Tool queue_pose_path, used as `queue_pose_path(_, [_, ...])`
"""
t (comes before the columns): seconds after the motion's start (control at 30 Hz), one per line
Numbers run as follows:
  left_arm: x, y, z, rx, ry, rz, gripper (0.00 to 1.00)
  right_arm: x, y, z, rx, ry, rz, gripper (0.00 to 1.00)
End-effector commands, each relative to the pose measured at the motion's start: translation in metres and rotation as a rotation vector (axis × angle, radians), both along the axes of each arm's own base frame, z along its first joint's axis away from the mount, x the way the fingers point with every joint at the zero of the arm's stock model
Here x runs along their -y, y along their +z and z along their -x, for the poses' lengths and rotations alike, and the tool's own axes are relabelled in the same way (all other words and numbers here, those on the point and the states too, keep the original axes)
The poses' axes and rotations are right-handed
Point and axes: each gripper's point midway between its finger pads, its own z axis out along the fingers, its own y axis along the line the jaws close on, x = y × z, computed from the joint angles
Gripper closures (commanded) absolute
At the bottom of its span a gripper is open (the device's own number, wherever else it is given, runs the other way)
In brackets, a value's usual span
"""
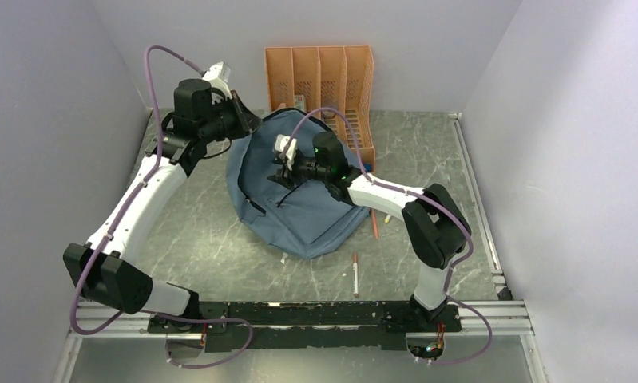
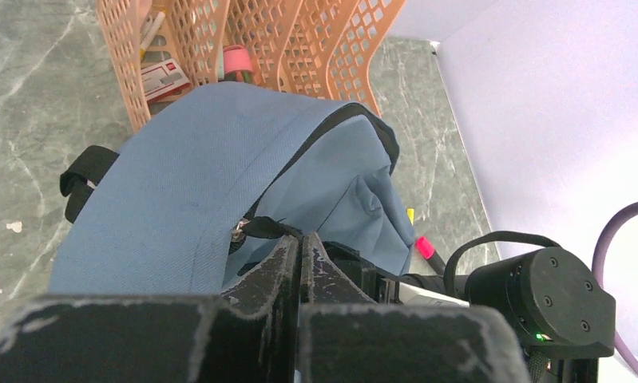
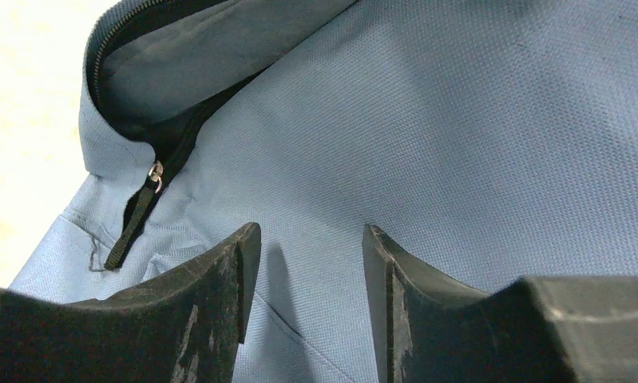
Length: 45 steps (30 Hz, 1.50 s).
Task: Pack the student bag
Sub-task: Zip the student bag at the center of the board.
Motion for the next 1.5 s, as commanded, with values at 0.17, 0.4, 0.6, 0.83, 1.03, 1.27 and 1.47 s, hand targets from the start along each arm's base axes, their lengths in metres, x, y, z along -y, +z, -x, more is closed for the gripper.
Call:
queue_pose_path(0.17, [0.01, -0.032, 0.005, -0.038, -0.047, -0.001, 0.95, -0.005, 0.063, 0.017, -0.023, -0.033, -0.22, 0.46])
queue_pose_path(0.4, [0.01, -0.029, 0.004, -0.034, -0.045, -0.004, 0.95, -0.036, 0.06, 0.022, -0.039, -0.289, -0.271, 0.54])
queue_pose_path(0.6, [0.01, -0.003, 0.001, 0.011, -0.039, 0.015, 0.95, -0.042, 0.038, 0.01, -0.071, -0.627, -0.383, 0.41])
queue_pose_path(0.83, [0.013, 0.008, 0.002, 0.035, -0.055, 0.035, 0.95, -0.056, 0.009, -0.002, 0.028, -0.803, -0.317, 0.35])
queue_pose_path(1.03, [0.015, 0.007, 0.004, 0.036, -0.064, 0.041, 0.95, -0.065, -0.004, -0.014, 0.046, -0.841, -0.273, 0.34])
queue_pose_path(1.27, [0.011, 0.007, 0.004, 0.042, -0.051, 0.033, 0.95, -0.058, -0.019, -0.03, 0.113, -0.957, -0.223, 0.62])
queue_pose_path(1.47, [0.008, -0.003, 0.003, 0.021, -0.041, 0.025, 0.95, -0.055, 0.007, -0.016, 0.065, -0.87, -0.316, 0.95])
